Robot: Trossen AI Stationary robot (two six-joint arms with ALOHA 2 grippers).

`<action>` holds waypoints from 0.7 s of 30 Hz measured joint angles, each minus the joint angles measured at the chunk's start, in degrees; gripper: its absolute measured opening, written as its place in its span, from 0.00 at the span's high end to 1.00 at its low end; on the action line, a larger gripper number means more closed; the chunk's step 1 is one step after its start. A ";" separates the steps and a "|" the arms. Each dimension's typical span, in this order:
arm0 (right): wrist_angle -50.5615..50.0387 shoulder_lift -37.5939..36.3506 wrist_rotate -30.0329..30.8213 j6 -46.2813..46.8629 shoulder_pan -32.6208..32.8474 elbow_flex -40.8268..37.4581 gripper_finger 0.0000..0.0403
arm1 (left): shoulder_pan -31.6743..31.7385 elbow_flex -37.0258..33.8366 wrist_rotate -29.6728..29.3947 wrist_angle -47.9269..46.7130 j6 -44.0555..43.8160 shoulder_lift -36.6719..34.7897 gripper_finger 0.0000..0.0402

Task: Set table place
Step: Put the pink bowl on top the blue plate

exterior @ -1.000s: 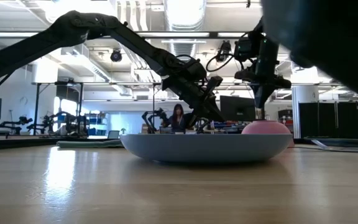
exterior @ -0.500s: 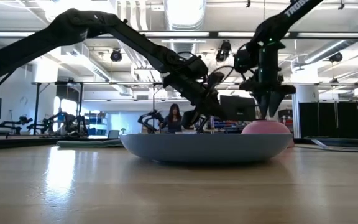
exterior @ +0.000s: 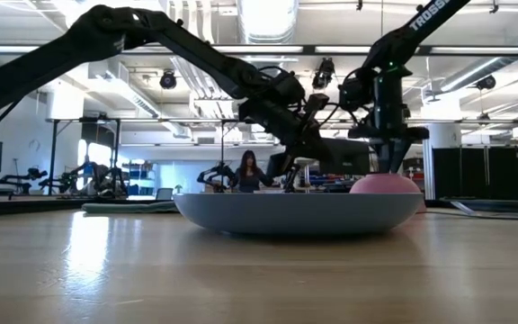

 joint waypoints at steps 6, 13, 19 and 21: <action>0.70 -0.22 -1.77 -0.15 -0.17 -1.94 0.87 | -0.03 0.00 0.07 0.03 0.16 0.00 1.00; 0.71 -0.26 -1.91 -0.14 -0.17 -2.61 0.87 | 0.03 0.00 0.07 0.08 0.23 0.04 1.00; 0.87 -0.17 -1.92 -0.16 -0.26 -2.66 0.93 | 0.03 0.00 0.07 0.08 0.27 0.04 1.00; 0.95 -0.17 -1.72 -0.17 -0.28 -2.70 0.96 | 0.03 0.00 0.07 0.08 0.29 0.04 1.00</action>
